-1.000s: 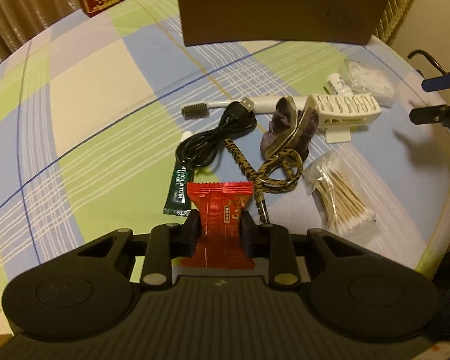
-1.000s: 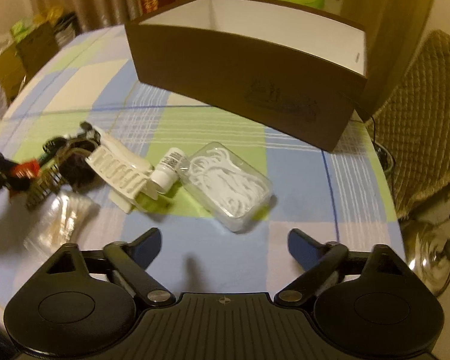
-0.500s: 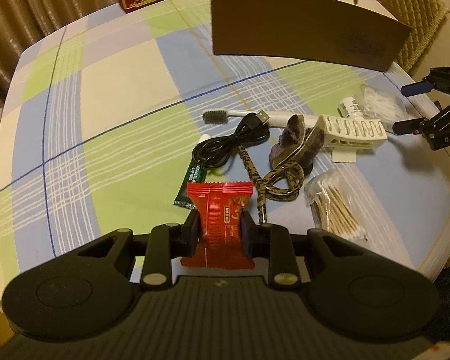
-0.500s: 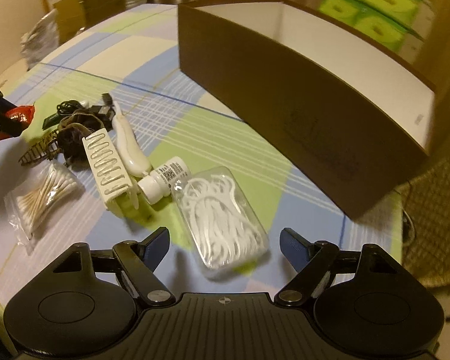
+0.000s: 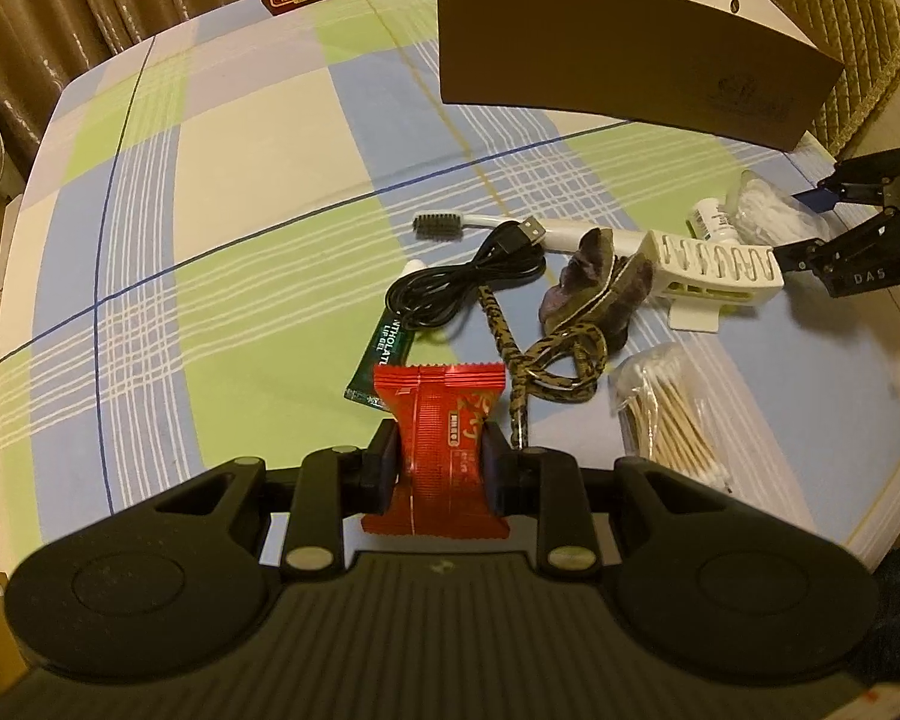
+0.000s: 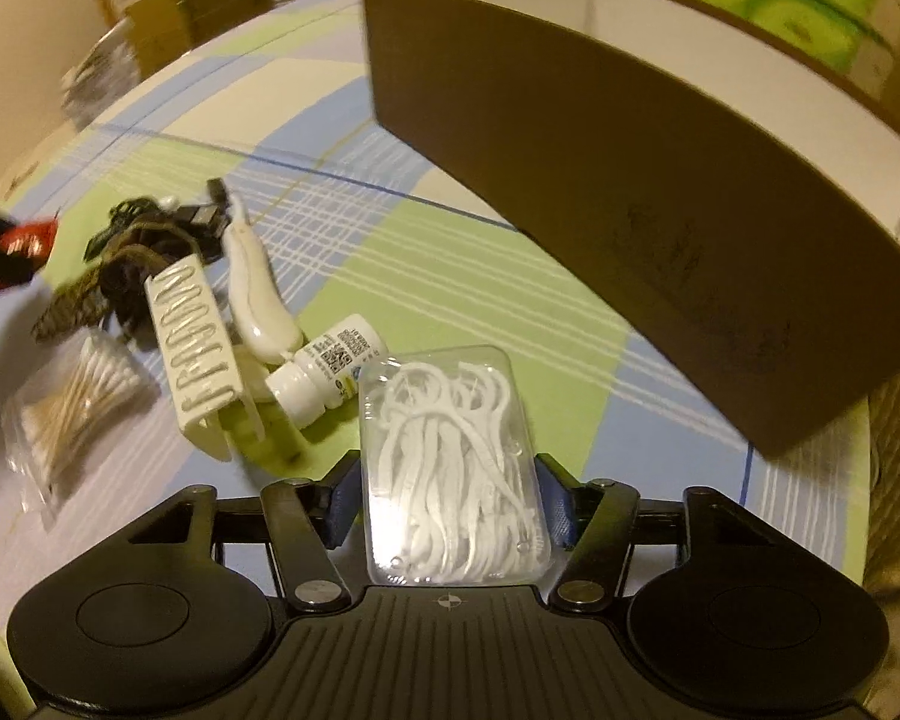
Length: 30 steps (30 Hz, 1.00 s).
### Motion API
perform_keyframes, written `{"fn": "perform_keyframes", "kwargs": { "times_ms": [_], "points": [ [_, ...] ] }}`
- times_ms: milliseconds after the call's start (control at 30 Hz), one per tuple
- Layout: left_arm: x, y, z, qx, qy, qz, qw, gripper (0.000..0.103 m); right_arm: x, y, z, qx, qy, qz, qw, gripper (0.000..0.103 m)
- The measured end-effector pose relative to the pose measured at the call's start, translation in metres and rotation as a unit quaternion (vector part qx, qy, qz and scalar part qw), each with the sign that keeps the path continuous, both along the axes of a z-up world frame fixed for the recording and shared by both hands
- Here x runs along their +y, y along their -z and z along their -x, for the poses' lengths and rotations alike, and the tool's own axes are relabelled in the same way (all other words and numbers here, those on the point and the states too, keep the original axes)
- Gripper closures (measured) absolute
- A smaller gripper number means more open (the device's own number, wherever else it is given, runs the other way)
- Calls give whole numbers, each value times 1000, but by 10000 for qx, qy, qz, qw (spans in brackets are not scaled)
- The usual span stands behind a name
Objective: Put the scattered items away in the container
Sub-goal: 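Close the left tool on the red candy while the right tool grasps the clear floss box, then carry the red candy and floss box with both tools over the brown box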
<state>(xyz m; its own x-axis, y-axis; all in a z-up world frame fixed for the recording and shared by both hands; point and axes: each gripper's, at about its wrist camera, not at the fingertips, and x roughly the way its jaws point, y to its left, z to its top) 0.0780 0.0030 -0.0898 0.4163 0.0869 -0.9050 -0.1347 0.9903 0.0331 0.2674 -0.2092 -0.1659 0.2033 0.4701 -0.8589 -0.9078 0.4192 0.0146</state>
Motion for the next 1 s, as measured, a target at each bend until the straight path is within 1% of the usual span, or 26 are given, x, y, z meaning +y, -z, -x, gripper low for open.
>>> {"fn": "perform_keyframes", "kwargs": {
  "times_ms": [167,300,467,567,733,867,1000],
  "points": [
    [-3,0,0,-29,10,25,10000,80,-4,-2,13,41,552,152,9983,47],
    [-4,0,-1,-43,29,44,10000,80,-9,-3,25,73,884,188,9959,47],
    [-6,-3,-1,-102,123,67,9999,80,-14,-7,33,339,1222,98,9919,47],
    [-7,-7,-3,-141,193,73,9997,80,-19,-13,40,370,1338,47,9903,47],
    [-17,-11,-11,-220,419,123,9988,80,-27,-25,53,489,1580,-47,9862,47],
    [-30,-18,-23,-345,696,178,9968,80,-30,-35,62,489,1672,-125,9846,47],
    [-46,-26,-42,-507,1002,186,9935,80,-28,-51,62,394,1793,-291,9826,47]
  ]
}}
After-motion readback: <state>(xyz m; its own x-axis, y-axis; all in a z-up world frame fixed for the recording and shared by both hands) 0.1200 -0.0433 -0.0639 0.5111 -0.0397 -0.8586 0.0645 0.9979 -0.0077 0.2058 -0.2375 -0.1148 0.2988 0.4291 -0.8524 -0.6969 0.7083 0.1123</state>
